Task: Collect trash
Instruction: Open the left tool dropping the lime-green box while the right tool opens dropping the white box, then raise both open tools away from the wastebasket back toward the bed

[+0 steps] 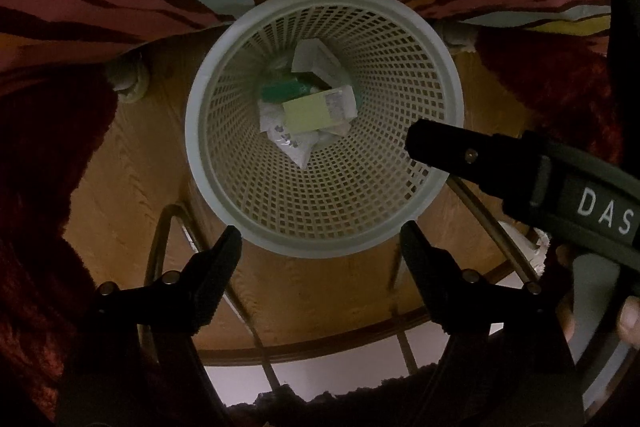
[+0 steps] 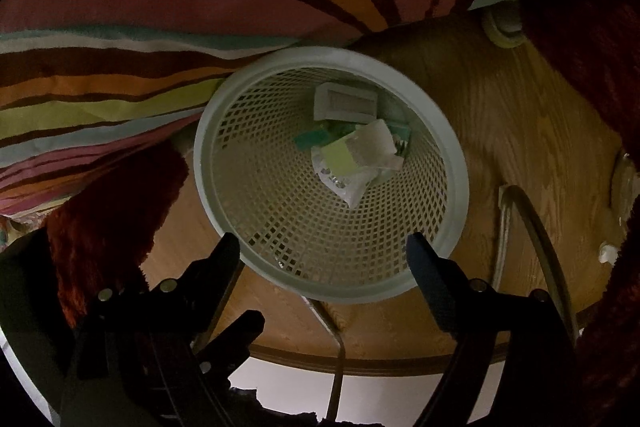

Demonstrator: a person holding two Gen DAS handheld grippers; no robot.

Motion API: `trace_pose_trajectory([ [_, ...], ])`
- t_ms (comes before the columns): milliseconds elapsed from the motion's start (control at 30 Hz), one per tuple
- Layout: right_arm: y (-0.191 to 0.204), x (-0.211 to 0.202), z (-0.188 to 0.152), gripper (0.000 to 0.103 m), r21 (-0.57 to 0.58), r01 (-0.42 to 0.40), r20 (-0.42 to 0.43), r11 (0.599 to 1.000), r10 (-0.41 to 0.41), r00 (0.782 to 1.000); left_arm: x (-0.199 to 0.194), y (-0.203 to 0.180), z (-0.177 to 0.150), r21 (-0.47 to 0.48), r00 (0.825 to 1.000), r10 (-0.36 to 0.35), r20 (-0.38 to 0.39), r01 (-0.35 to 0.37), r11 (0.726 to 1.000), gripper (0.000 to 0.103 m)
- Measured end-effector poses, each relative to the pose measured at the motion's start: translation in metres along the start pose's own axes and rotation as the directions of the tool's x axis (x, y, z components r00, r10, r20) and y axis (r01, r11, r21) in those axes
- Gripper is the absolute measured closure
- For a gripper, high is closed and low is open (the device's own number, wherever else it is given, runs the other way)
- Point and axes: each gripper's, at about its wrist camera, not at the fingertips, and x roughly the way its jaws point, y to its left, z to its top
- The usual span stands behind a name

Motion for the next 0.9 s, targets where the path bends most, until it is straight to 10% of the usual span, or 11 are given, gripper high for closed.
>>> trace_pose_trajectory([
  [667, 0.009, -0.032, -0.026, 0.014, -0.081, -0.07, 0.093, 0.994, 0.078, 0.993, -0.038, 0.012, -0.022, -0.041, 0.987, 0.001, 0.163, 0.005, 0.999, 0.024],
  [900, 0.019, -0.08, -0.045, 0.014, -0.199, -0.083, 0.262, 0.976, 0.134, 0.956, -0.076, 0.0, -0.042, 0.035, 0.944, 0.036, 0.328, -0.051, 0.998, 0.024],
])
